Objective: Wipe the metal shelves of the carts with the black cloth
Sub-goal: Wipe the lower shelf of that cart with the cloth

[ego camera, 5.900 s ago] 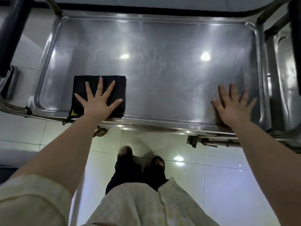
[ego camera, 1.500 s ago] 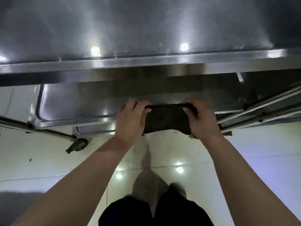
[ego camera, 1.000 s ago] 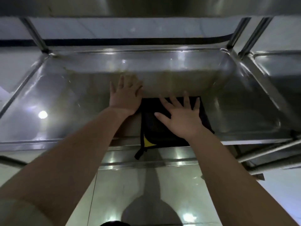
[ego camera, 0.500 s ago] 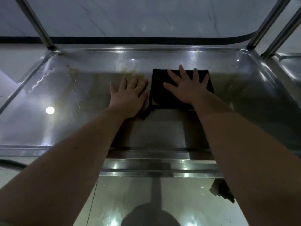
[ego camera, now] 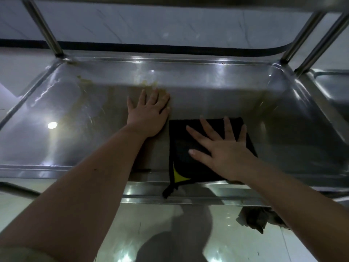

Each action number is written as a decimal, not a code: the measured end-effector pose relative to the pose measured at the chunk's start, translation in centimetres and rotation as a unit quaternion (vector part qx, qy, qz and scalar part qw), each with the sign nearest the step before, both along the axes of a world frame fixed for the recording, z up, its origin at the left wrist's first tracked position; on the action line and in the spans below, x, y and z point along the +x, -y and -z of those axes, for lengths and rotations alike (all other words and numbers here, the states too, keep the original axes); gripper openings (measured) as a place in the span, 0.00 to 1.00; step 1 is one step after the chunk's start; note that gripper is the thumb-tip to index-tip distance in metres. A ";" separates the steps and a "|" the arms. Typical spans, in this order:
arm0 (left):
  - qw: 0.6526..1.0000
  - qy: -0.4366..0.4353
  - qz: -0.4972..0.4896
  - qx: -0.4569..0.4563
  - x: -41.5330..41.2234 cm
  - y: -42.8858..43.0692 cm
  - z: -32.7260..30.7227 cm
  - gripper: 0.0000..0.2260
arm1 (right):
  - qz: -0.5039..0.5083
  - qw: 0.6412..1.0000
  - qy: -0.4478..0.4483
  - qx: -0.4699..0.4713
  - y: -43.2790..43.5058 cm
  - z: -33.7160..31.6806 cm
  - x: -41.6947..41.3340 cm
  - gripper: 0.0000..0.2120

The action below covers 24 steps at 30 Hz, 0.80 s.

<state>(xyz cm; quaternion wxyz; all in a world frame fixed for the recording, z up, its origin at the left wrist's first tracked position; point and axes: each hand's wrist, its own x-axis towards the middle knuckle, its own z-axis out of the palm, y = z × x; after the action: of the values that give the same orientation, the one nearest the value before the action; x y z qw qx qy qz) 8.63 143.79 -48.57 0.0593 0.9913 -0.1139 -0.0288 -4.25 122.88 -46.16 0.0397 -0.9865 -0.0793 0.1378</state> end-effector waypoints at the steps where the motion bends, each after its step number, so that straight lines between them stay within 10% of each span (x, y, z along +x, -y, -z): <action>1: 1.000 0.001 0.001 0.001 0.0 0.0 0.0 0.24 | 0.015 1.000 0.003 0.011 0.3 0.0 1.7 0.29; 10: 1.000 0.002 0.002 -0.012 0.0 -0.4 0.0 0.23 | 0.140 0.989 0.055 0.012 -0.9 1.0 16.7 0.32; 24: 0.999 0.004 0.040 0.024 -0.9 1.6 -1.7 0.23 | 0.027 0.999 0.029 -0.004 2.7 0.3 -1.5 0.29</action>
<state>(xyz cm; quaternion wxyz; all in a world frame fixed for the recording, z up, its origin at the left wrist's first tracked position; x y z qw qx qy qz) 7.71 142.18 -46.84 0.0338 0.9872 -0.1530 -0.0297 -5.72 120.22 -46.49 0.0375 -0.9919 -0.0533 0.1087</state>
